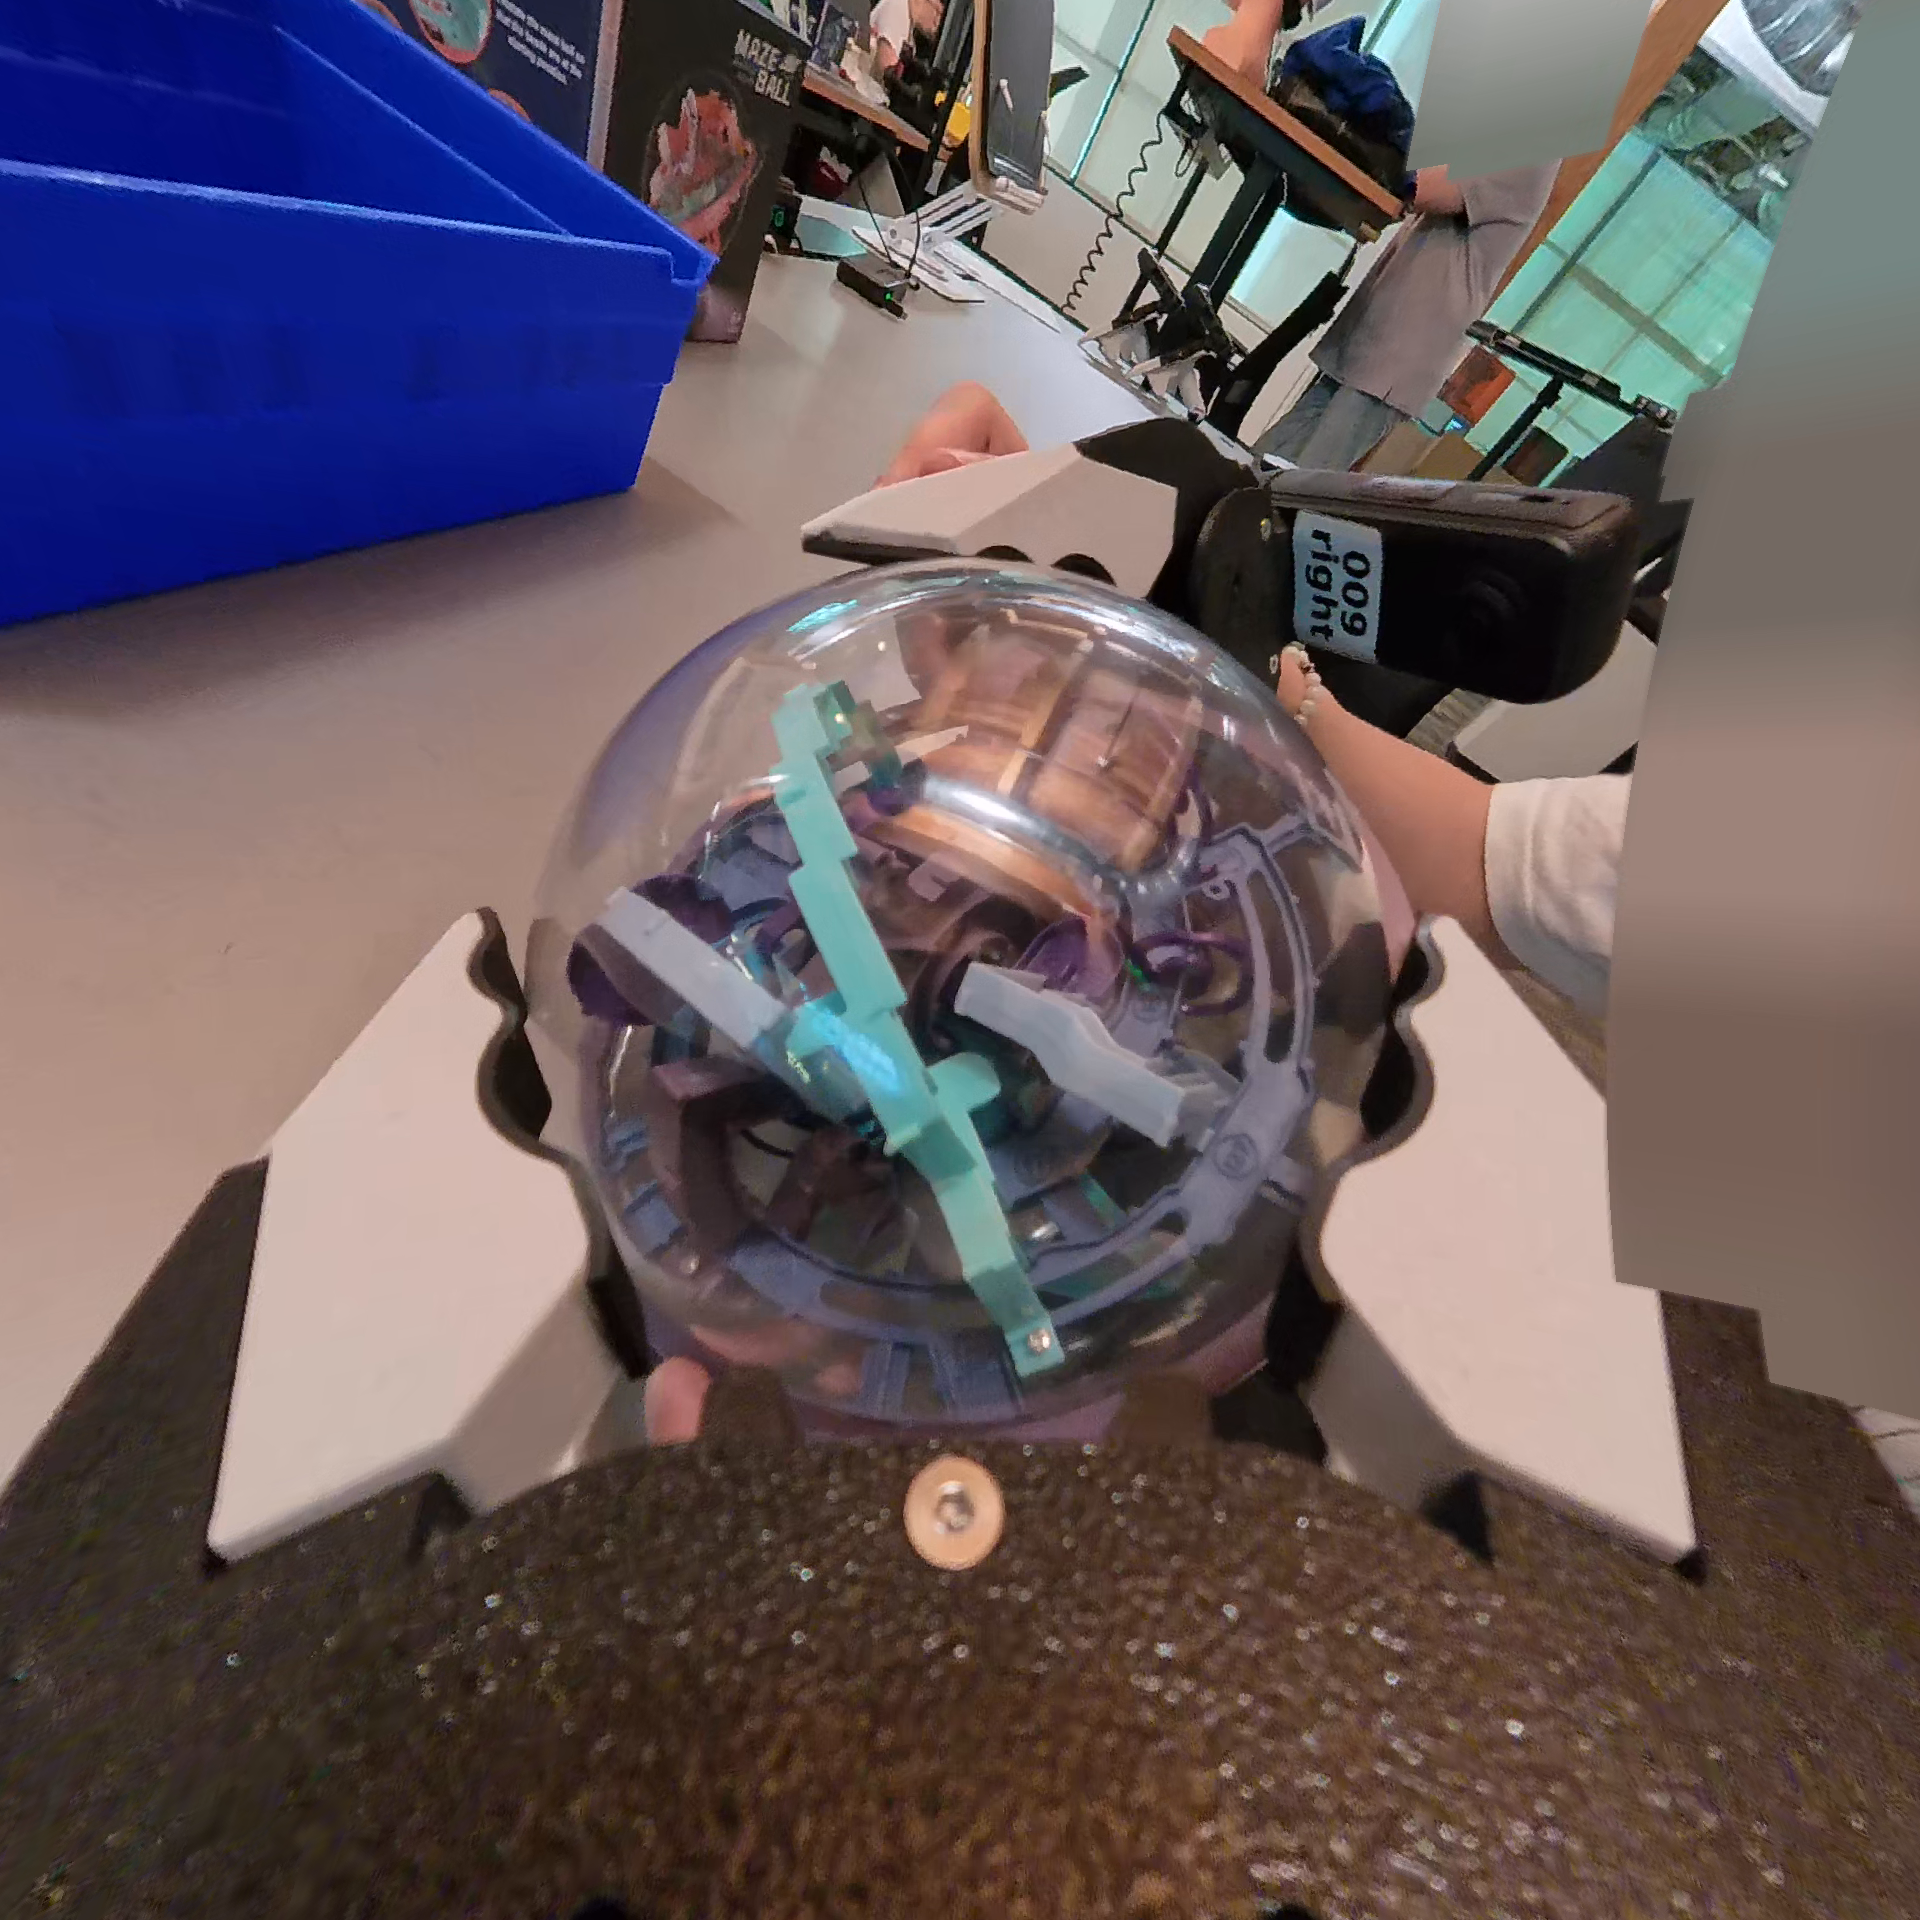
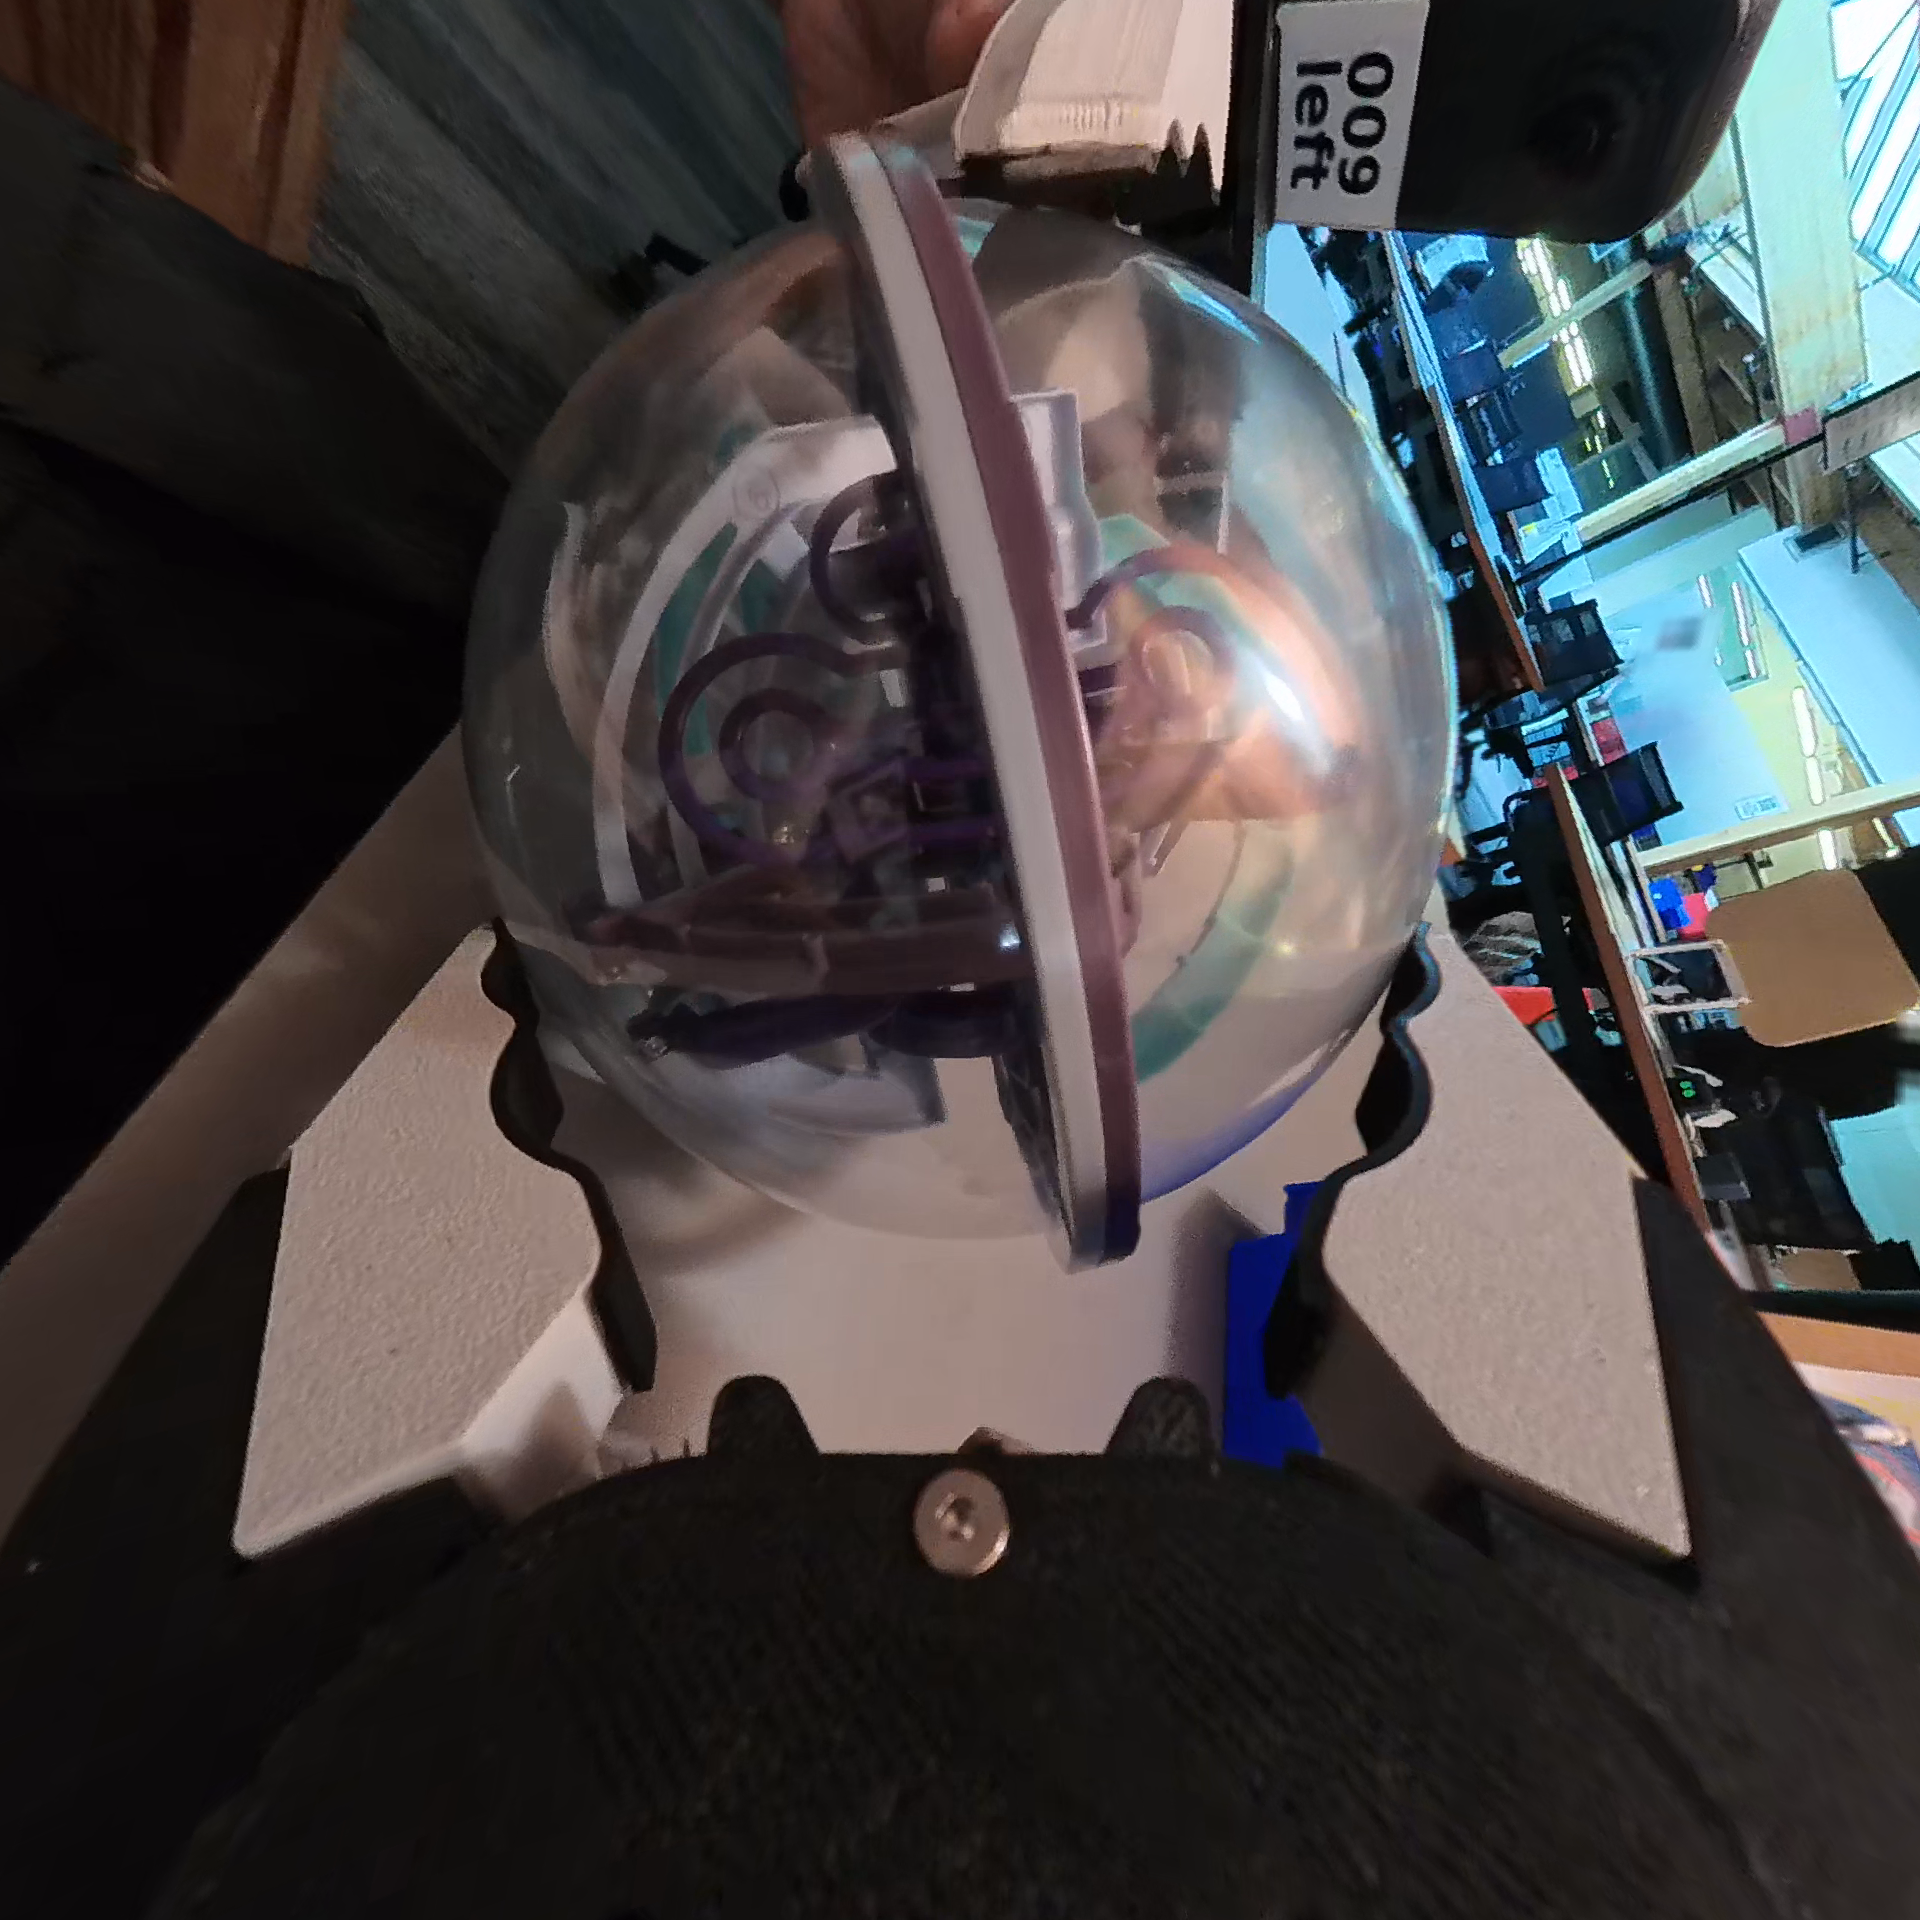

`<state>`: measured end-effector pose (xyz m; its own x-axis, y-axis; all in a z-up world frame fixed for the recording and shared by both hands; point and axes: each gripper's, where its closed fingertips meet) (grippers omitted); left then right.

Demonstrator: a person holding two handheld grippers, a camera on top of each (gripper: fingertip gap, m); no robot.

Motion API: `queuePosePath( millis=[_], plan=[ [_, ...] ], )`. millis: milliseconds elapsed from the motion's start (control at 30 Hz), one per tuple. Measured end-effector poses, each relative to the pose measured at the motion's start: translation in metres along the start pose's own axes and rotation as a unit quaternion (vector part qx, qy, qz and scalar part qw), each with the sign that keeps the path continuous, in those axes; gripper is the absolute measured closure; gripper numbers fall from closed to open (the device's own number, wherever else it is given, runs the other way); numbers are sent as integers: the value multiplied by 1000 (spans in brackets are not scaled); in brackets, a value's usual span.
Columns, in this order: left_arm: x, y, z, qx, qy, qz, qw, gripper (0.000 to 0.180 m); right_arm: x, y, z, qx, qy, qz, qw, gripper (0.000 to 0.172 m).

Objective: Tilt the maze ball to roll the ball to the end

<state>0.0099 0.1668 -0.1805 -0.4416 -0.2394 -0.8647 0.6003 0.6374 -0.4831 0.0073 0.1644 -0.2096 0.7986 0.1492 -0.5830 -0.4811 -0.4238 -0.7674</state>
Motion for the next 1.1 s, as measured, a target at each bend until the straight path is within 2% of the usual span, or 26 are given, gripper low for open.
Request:
queuePosePath(
  millis=[133,333,633,1100],
  plan=[
    [2,-3,-2,5,-6,15,1000,25,-3,1,0,-1,3,-15,1000,17],
    [1,0,-6,10,-25,0,1000,26,-3,0,4,-25,6,-10,1000,17],
    [5,-7,-18,43,-61,45,996,24,-15,3,9,-36,29,-63,997,17],
    [4,-8,-22,54,-83,55,994,25,-18,3,11,-33,18,-62,997,17]
  ],
)
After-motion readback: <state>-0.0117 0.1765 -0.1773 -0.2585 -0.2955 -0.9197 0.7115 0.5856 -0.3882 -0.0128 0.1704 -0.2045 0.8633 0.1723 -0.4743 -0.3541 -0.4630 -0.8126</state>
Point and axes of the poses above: each gripper's, where its closed fingertips meet, z out along the fingers, x out of its underside, y = z × x across the jaws, and after that the axes turned 10 degrees about x, right-handed
